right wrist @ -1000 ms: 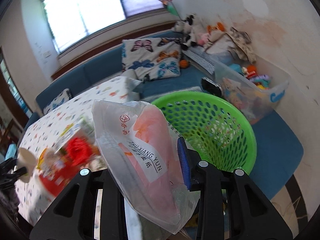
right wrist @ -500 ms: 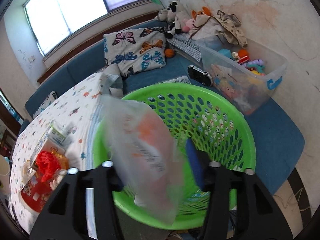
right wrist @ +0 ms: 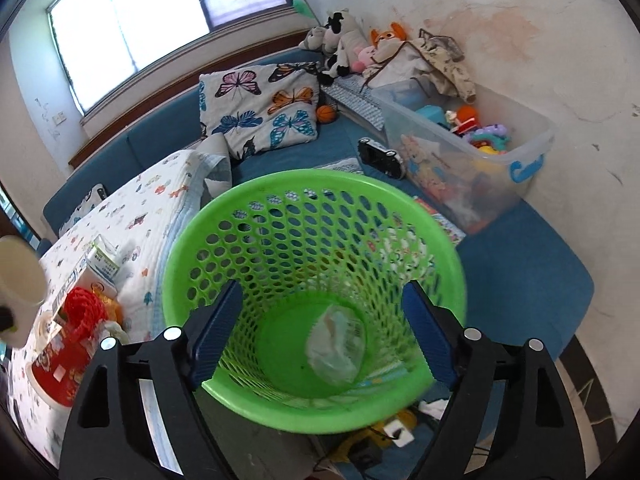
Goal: Collect trash
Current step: 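Carry the bag into the green basket and open right gripper while left gripper drops the paper cup in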
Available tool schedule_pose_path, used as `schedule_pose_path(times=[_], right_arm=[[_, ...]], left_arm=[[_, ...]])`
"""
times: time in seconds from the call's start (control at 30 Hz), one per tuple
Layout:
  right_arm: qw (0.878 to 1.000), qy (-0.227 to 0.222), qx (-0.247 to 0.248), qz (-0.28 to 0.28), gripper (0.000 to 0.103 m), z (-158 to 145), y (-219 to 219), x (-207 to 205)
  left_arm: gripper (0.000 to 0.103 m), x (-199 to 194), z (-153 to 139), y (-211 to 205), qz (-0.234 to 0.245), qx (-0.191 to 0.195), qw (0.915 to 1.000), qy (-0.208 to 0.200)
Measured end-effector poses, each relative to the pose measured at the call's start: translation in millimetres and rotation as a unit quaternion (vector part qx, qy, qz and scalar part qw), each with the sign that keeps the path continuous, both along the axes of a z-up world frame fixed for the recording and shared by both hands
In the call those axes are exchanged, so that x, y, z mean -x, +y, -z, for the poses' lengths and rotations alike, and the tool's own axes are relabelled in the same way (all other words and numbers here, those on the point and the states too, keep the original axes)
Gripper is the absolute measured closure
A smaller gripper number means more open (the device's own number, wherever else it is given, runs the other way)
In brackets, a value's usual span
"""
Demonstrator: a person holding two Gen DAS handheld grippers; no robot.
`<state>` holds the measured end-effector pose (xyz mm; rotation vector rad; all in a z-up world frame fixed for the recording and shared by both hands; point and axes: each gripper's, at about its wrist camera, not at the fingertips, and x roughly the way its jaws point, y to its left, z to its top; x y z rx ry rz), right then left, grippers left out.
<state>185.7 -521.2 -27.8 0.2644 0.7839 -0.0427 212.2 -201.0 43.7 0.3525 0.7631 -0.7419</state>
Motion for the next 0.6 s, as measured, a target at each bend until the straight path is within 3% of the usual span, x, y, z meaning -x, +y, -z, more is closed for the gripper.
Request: schedule_pose_path(times=[0.4, 0.6], right_arm=[[1.000, -0.011, -0.005, 0.017, 0.020, 5, -21, 34], [0.999, -0.006, -0.022, 0.022, 0.020, 14, -29, 39]], left_arm=[[0.039, -50, 29, -129, 0.040, -0.080, 0.9949, 0.046], [0.038, -56, 44, -161, 0.035, -0.087, 0.9932, 0.070]])
